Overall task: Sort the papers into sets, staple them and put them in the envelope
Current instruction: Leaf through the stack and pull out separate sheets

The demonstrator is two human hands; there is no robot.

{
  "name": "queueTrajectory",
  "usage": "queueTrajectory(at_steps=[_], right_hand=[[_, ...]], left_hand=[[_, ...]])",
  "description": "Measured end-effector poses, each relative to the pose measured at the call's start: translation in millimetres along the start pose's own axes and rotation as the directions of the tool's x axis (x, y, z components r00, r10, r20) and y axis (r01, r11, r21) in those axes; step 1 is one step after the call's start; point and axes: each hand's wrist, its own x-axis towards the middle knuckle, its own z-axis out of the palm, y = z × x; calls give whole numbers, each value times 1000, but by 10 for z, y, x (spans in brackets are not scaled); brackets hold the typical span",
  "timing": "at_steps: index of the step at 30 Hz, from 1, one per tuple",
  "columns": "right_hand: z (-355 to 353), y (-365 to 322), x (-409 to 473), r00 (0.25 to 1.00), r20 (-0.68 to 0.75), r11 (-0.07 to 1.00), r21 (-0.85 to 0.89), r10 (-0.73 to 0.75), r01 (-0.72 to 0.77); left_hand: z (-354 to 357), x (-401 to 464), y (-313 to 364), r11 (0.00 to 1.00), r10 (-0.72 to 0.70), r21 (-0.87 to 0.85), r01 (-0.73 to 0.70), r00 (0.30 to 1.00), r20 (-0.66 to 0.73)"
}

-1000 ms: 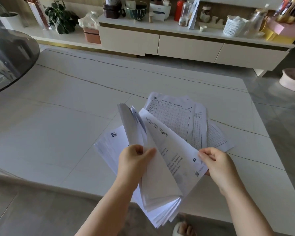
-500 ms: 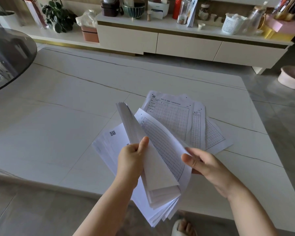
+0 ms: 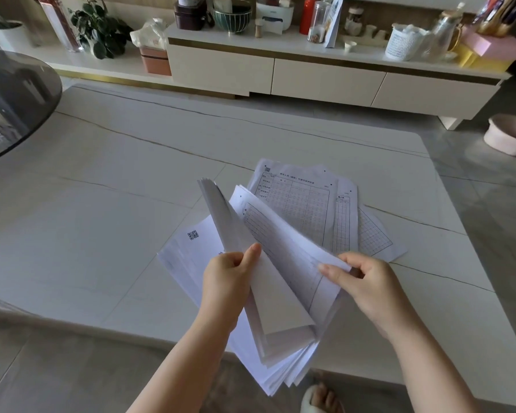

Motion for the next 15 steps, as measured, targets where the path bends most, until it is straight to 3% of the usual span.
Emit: queueTrajectory(at_steps=[5,8,11,15], right_hand=[[74,-165,-83,946,324,989,149,-27,-22],[87,-206,-106,917,398,982,172,-2,-73],[103,-215,-113,940,339,968,229,24,-107],[116,-88,-14,977,43,924,319,208,-211]], left_hand=[[18,-64,106,1000,17,19,-17,1000,-7],[9,-132,184,997,34,65,-33,999,-17],[-8,-124,167,997,54,51,-56,998,45],[-40,-92,121,998,44,36,-48,994,98]])
